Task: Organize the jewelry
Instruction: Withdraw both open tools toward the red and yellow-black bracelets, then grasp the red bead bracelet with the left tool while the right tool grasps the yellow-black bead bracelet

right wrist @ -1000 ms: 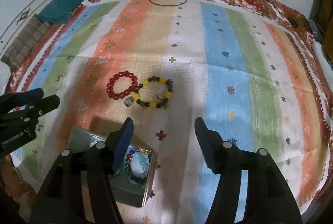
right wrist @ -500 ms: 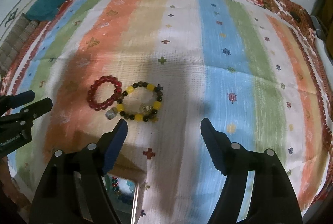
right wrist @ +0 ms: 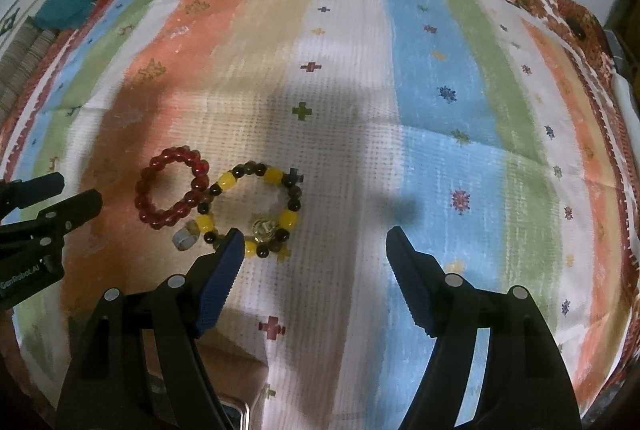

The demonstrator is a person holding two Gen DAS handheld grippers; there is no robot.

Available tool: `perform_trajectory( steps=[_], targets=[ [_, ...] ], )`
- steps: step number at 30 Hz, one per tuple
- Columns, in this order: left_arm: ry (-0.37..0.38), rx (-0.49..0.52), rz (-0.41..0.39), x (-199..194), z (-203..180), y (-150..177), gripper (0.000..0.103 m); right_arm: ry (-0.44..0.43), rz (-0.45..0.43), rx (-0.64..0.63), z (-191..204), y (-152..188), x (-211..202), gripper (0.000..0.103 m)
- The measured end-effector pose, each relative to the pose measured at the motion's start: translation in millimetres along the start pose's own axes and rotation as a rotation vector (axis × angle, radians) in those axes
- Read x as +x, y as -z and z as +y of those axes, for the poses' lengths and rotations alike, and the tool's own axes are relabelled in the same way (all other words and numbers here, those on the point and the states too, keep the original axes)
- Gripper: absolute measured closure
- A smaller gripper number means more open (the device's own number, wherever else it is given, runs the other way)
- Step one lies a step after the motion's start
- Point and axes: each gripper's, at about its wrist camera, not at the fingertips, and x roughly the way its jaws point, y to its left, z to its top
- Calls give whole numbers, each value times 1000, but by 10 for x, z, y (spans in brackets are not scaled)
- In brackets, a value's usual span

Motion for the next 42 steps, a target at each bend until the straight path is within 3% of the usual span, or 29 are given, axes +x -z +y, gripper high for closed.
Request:
perform_trajectory(
  steps=[22, 25, 30, 33, 35, 42],
  targets=[
    [-3, 23, 78, 551, -26, -221, 43, 17, 84, -14, 17, -224, 463, 30],
    [-5, 29, 85, 607, -42, -222, 44, 25, 103, -24, 40, -234, 547, 36],
    [-30, 48, 83, 675, -73, -226, 63, 46, 98, -53, 92, -239, 634, 52],
    [-31, 56, 81, 688, -92, -219, 83, 58, 86, -87, 135, -238, 617, 71],
    [-26, 59, 85, 680, -114, -208, 90, 76, 86, -102, 137, -242, 607, 92],
    [-10, 46, 66, 558, -123, -201, 90, 60, 56, -93, 80, -221, 445, 92]
  ],
)
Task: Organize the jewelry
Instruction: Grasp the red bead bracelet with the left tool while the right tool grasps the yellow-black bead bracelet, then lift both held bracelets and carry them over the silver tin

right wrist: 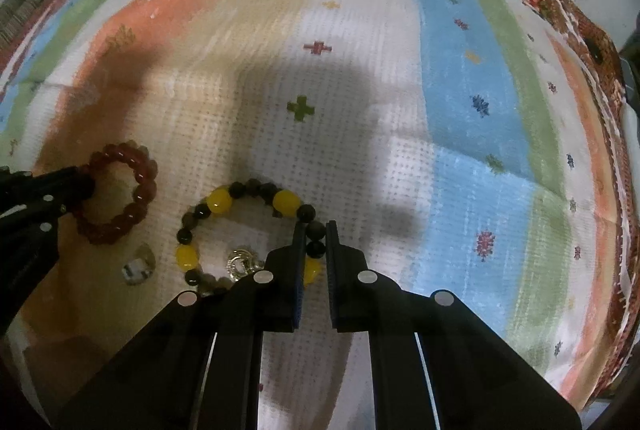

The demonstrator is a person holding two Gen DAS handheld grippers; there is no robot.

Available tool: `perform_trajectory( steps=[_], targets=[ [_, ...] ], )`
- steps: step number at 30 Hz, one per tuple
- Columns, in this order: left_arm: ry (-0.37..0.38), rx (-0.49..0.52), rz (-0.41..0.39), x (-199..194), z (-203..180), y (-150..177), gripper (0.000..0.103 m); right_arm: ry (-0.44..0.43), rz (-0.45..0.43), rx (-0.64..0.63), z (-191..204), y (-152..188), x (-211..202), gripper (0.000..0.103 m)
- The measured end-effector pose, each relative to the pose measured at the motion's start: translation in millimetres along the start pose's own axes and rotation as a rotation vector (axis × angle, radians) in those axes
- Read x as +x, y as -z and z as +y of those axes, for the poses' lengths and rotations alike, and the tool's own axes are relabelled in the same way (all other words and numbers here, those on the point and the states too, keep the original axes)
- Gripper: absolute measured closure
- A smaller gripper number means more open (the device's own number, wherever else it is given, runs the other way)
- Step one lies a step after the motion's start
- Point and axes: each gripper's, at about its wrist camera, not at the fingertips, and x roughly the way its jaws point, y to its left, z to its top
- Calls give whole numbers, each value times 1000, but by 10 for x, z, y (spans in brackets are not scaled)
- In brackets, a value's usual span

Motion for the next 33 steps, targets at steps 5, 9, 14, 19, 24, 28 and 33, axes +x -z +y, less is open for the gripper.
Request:
perform_trajectory(
  steps=[5, 9, 14, 19, 24, 28, 33],
  targets=[
    [23, -3, -35, -195, -35, 21, 90, 12, -33, -3, -1, 18, -188, 92],
    [32, -5, -52, -311, -55, 99, 90, 13, -40, 9, -65, 90, -268, 92],
    [46, 3, -79, -398, -74, 75, 90, 8, -68, 14, -89, 115, -410, 92],
    [57, 7, -111, -606, -112, 178, 90, 8, -101, 14, -112, 153, -569, 92],
    [57, 7, -122, -701, -99, 244, 90, -12, -131, 11, -79, 183, -714, 92],
    [55, 11, -131, -759, -98, 271, 90, -32, -140, 20, -84, 216, -773, 92],
    [63, 13, -154, -884, -91, 310, 90, -47, -153, 33, -92, 251, -837, 93]
  ],
)
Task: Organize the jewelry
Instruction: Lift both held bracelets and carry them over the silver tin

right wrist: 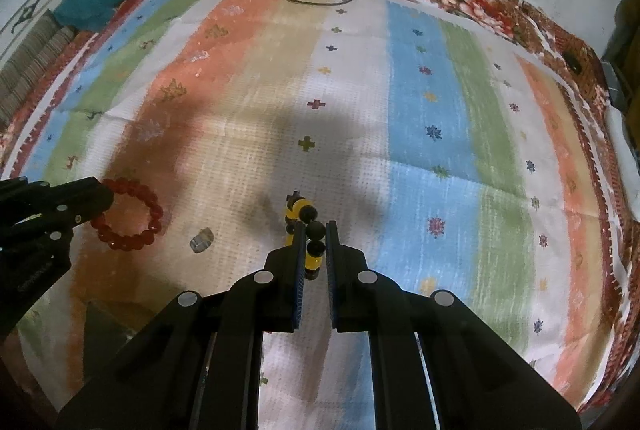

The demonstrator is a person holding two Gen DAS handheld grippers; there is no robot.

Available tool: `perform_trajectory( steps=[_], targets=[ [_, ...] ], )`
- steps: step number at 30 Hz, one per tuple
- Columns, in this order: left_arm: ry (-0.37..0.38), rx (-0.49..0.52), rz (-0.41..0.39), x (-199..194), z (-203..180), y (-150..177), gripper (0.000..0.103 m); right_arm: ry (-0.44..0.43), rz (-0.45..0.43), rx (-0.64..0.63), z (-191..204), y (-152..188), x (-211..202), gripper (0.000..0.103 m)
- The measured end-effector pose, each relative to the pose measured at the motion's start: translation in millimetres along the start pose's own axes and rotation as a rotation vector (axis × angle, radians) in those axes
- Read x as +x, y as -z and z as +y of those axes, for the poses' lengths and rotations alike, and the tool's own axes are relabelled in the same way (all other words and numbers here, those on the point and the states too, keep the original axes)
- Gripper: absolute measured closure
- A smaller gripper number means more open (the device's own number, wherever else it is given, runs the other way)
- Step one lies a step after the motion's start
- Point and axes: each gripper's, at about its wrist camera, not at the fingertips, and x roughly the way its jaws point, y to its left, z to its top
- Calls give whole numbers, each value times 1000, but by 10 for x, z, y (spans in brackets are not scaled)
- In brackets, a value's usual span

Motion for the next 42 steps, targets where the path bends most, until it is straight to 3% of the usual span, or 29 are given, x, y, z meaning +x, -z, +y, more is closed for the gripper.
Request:
perform_trajectory(
  steps=[42],
  targets=[
    [56, 29, -130, -730, -101, 407, 90, -87, -138, 17, 142, 366, -682, 92]
  ],
)
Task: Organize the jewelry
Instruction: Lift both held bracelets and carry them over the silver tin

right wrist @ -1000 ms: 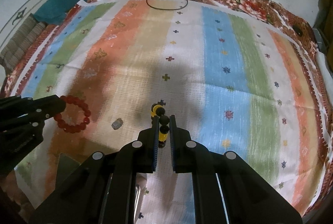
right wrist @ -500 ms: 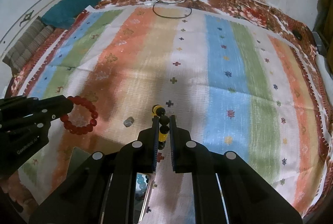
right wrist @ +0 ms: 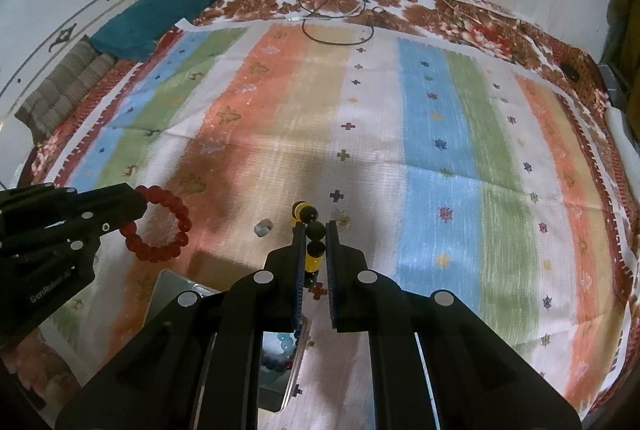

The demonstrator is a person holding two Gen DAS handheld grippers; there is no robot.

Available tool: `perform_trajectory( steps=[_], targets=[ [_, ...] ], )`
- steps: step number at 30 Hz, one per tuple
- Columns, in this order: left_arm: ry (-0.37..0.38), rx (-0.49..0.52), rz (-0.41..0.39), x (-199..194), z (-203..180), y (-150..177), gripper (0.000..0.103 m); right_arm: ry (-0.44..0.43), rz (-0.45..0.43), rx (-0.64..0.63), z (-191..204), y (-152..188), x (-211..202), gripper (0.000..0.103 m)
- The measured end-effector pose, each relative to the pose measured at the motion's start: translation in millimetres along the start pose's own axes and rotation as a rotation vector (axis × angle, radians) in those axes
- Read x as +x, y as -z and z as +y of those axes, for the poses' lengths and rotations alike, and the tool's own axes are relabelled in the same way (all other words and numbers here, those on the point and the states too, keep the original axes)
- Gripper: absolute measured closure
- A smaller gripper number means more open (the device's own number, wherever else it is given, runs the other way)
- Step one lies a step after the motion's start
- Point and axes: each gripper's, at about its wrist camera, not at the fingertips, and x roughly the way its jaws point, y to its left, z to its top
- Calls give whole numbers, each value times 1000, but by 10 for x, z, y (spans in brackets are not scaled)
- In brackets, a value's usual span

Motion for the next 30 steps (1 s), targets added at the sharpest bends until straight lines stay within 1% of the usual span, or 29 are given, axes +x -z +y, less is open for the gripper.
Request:
perform_trajectory(
  steps=[12, 30],
  targets=[
    [14, 18, -37, -188, -41, 137, 90, -20, -54, -1, 67, 122, -248, 92],
    [27, 33, -58, -324, -80, 274, 90, -38, -88, -15, 140, 307, -443, 92]
  ],
)
